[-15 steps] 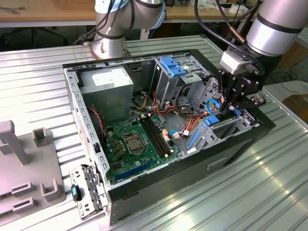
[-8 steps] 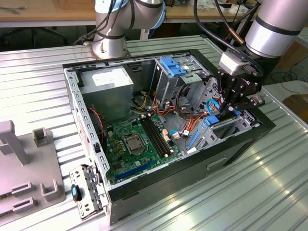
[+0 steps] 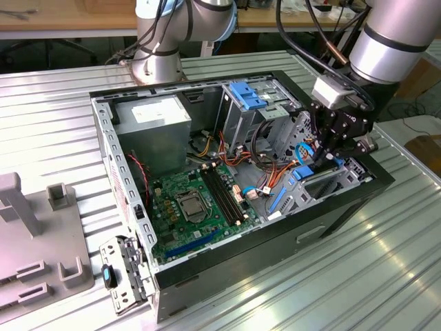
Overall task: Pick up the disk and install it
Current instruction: 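Insert the second disk wire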
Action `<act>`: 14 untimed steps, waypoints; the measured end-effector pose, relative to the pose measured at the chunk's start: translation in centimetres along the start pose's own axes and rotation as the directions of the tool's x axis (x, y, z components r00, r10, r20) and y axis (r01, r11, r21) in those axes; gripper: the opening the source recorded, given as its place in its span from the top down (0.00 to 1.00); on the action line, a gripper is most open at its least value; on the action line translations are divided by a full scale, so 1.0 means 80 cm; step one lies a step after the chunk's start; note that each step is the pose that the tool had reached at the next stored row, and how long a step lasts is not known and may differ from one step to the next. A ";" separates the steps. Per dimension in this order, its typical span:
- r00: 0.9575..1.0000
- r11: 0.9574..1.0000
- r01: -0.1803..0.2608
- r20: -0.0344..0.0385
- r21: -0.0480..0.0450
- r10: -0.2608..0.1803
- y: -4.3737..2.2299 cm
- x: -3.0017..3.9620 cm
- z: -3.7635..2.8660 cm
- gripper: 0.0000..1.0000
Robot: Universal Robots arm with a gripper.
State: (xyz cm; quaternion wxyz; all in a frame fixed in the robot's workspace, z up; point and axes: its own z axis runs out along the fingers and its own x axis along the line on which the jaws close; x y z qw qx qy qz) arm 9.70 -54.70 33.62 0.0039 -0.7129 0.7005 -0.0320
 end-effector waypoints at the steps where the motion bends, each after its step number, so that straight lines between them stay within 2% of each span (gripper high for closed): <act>1: 1.000 1.000 0.000 0.000 0.000 0.000 0.0000 0.0000 0.0000 0.84; 3: 1.000 1.000 0.000 0.002 0.000 0.000 0.0000 -0.0005 0.0005 0.84; 4: 1.000 1.000 0.000 0.006 0.001 0.000 -0.0003 -0.0009 -0.0030 0.83; 5: 1.000 1.000 0.000 0.004 0.000 0.000 -0.0009 -0.0005 -0.0143 0.76; 7: 1.000 1.000 0.000 0.004 0.001 0.000 -0.0015 0.0001 -0.0279 0.76; 10: 1.000 1.000 0.000 0.004 0.001 0.000 -0.0015 0.0001 -0.0278 0.78; 12: 1.000 1.000 0.000 0.004 0.001 0.000 -0.0015 0.0001 -0.0279 0.89; 14: 1.000 1.000 0.000 0.004 0.001 0.000 -0.0015 0.0001 -0.0280 0.89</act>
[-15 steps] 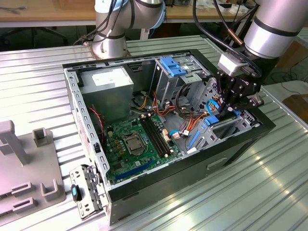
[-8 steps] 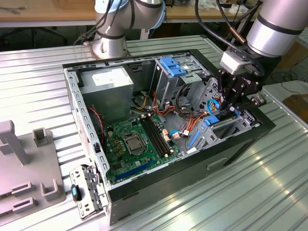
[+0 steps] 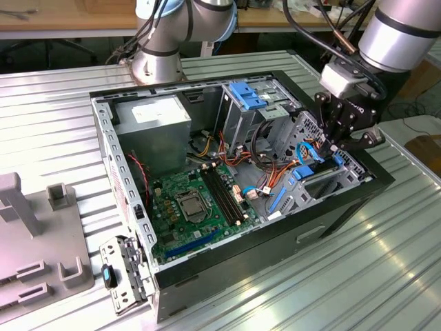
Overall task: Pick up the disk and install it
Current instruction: 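Insert the second disk wire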
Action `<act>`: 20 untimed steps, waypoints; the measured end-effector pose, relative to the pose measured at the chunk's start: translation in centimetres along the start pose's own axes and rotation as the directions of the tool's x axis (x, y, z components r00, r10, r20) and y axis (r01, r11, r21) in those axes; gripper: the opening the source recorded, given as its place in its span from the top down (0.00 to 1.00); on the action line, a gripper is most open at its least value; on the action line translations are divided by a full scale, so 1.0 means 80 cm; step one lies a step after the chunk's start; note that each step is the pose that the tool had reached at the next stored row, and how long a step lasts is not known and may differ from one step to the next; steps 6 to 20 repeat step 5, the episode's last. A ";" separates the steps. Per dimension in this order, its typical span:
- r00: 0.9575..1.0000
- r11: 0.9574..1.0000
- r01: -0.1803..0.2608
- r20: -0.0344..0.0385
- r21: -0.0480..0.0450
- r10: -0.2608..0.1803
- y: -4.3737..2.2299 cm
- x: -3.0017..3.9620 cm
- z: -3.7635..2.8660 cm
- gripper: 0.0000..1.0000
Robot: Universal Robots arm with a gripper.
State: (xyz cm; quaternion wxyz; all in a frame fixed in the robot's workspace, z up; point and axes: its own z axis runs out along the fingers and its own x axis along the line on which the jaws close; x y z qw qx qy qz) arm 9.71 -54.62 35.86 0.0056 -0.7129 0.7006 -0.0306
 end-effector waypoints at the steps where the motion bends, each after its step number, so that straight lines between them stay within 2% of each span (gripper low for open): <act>1: 1.000 1.000 0.000 0.000 0.000 0.000 0.0000 0.0000 0.0000 0.89; 20: 1.000 1.000 0.000 0.000 0.000 0.000 0.0000 0.0000 -0.0001 0.89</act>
